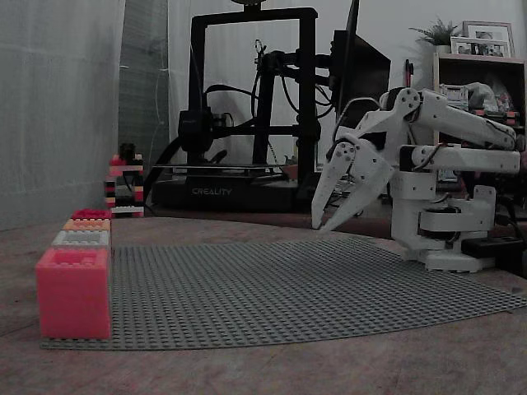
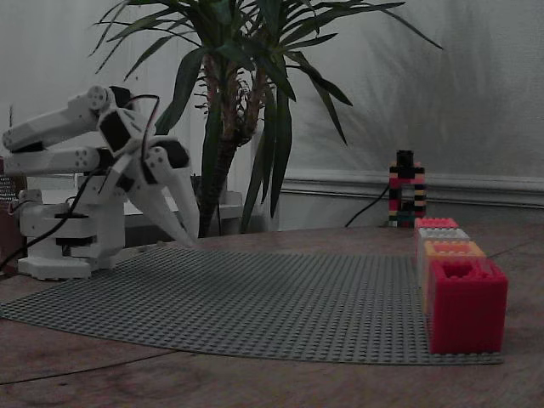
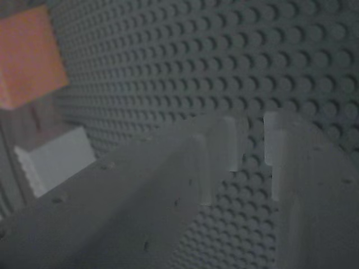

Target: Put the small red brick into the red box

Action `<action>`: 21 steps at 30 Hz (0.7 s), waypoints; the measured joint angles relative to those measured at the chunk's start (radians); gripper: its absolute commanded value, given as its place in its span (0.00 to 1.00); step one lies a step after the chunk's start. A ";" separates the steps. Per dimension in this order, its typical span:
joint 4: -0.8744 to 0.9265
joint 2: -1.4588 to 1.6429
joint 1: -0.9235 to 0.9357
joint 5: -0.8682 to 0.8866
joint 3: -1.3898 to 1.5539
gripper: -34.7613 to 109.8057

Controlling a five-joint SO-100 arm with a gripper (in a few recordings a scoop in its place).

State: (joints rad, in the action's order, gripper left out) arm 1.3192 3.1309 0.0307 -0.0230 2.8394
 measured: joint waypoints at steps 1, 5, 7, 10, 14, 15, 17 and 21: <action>0.012 0.003 0.000 0.002 0.003 0.24; 0.051 0.041 -0.005 0.017 0.005 0.24; 0.055 0.055 -0.014 0.011 0.012 0.24; 0.058 0.075 -0.017 0.017 0.018 0.24; 0.058 0.075 -0.018 0.028 0.018 0.24; 0.058 0.075 -0.018 0.029 0.018 0.24; 0.058 0.075 -0.023 0.043 0.018 0.24; 0.057 0.075 -0.046 0.072 0.018 0.24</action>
State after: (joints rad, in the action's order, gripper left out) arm 1.3760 3.2060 -0.0153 0.0491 2.8578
